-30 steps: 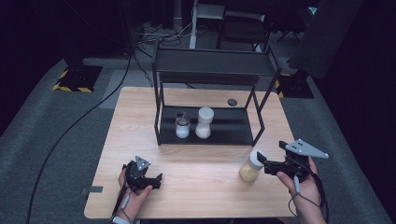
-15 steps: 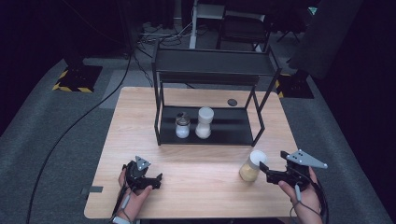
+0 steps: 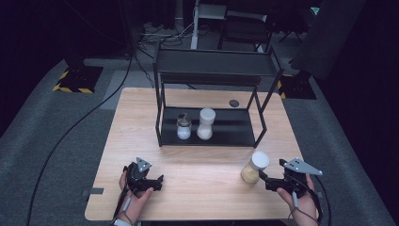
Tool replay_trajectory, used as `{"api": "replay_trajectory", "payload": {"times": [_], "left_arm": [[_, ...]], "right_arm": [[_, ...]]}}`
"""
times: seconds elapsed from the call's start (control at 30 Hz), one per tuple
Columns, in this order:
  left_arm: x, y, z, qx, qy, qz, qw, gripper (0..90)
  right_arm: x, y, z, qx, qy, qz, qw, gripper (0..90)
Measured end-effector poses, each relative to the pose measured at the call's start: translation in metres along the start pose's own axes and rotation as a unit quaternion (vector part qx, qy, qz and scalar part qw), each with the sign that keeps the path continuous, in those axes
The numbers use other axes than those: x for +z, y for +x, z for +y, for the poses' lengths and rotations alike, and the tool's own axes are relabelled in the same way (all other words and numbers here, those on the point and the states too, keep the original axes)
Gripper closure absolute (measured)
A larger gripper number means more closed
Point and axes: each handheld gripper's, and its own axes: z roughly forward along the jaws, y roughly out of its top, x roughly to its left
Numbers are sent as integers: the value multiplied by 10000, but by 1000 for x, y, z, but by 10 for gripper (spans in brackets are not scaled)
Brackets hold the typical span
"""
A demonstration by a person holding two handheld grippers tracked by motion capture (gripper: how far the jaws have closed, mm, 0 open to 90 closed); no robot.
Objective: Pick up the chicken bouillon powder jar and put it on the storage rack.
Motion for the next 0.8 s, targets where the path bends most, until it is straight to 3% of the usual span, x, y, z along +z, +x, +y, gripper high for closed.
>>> {"api": "replay_trajectory", "payload": {"times": [0.37,0.67,0.73,0.8], "left_arm": [[0,0,0,4,2,-5,10000,5],[0,1,1,12,11,-8,10000,5],[1,0,1,-15,3,7,10000,5],[1,0,1,-13,0,12,10000,5]], "right_arm": [[19,-3,3,64,13,207,9998,68],[39,1,11,-40,177,360,9992,214],[40,6,12,-138,128,307,9994,333],[40,8,13,-179,142,257,9994,340]]}}
